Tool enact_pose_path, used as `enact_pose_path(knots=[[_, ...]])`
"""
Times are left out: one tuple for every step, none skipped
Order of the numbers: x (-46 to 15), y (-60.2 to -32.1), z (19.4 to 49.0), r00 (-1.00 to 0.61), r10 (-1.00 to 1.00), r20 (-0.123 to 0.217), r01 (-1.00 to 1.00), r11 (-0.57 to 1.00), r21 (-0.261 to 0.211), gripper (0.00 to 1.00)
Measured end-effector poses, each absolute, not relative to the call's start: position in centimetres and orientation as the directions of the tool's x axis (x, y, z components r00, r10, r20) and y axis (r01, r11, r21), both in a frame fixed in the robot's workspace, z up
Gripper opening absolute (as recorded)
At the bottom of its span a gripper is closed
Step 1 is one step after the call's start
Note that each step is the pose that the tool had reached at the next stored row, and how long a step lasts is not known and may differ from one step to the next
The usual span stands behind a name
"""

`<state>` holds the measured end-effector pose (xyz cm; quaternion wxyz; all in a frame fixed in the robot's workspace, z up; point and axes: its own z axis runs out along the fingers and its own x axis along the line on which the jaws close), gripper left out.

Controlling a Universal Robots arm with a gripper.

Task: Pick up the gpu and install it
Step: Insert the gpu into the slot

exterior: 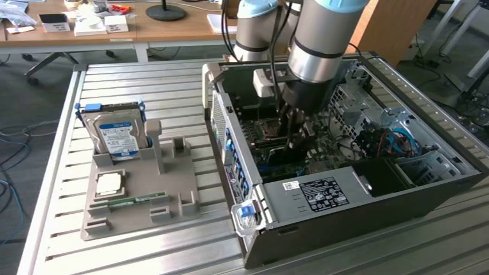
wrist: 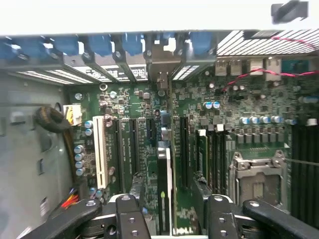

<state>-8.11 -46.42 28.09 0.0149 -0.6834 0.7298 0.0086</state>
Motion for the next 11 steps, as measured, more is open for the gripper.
enact_pose_path(knots=[[-8.1,-46.4,28.5,-0.065,-0.997,-0.034,-0.998,0.066,-0.008,0.52],[-8.1,-46.4,29.0,-0.065,-0.997,-0.034,-0.998,0.066,-0.008,0.52],[-8.1,-46.4,29.4,-0.065,-0.997,-0.034,-0.998,0.066,-0.008,0.52],[-8.1,-46.4,29.9,-0.065,-0.997,-0.034,-0.998,0.066,-0.008,0.52],[-8.1,-46.4,30.3,-0.065,-0.997,-0.034,-0.998,0.066,-0.008,0.52],[-8.1,-46.4,30.6,-0.065,-0.997,-0.034,-0.998,0.066,-0.008,0.52],[-8.1,-46.4,31.0,-0.065,-0.997,-0.034,-0.998,0.066,-0.008,0.52],[-8.1,-46.4,31.2,-0.066,-0.997,-0.034,-0.998,0.066,-0.008,0.52],[-8.1,-46.4,31.5,-0.065,-0.997,-0.034,-0.998,0.066,-0.008,0.52],[-8.1,-46.4,31.7,-0.065,-0.997,-0.034,-0.998,0.066,-0.008,0.52],[-8.1,-46.4,31.9,-0.065,-0.997,-0.033,-0.998,0.066,-0.008,0.52]])
